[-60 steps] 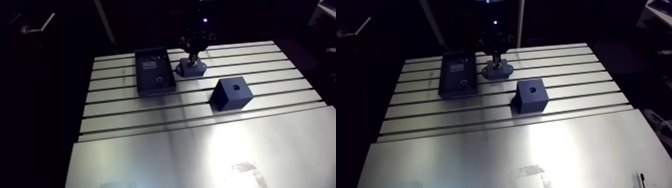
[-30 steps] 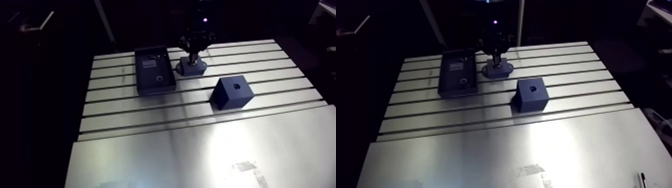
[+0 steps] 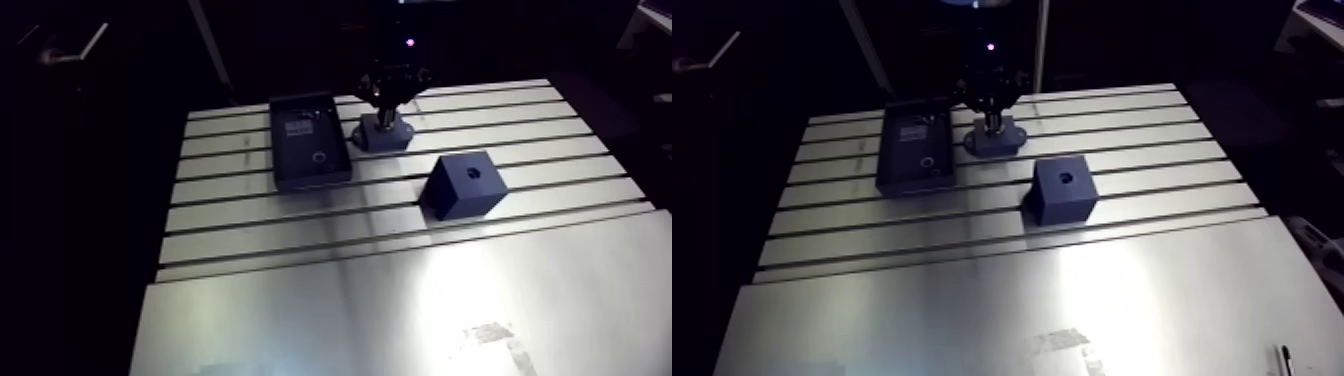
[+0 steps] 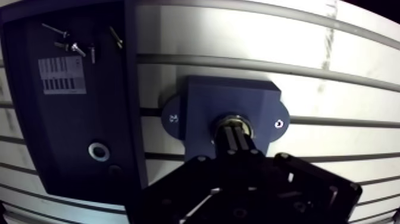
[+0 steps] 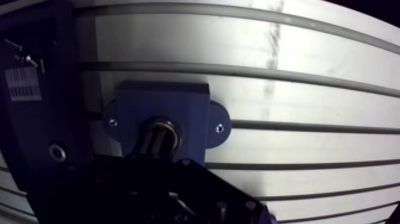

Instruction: Pick up the bearing and press it into the housing until flush.

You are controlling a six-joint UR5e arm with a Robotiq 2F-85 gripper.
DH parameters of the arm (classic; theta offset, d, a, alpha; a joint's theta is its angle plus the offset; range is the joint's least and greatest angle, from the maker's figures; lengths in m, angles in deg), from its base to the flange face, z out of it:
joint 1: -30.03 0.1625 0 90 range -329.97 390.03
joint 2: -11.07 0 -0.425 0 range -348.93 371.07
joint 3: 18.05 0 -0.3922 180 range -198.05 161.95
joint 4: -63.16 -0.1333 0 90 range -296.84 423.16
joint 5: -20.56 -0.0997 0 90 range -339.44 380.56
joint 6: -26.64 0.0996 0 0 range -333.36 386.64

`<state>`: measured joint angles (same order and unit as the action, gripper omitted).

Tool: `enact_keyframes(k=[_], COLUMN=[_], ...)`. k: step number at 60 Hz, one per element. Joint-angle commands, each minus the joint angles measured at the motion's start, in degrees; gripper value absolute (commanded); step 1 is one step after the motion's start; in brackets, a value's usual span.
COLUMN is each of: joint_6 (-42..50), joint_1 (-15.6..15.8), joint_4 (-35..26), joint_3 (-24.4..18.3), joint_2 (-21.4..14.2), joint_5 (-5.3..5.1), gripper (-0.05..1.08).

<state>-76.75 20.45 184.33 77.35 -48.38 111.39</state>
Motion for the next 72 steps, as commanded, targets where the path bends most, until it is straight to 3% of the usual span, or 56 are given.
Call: enact_keyframes(k=[1,72], joint_6=[0.1,0.1], joint_1=[0.0,0.1], joint_4=[0.1,1.3], joint_3=[0.2,0.7], joint_2=[0.0,0.1], joint_5=[0.0,0.78], gripper=[1.08,1.07])
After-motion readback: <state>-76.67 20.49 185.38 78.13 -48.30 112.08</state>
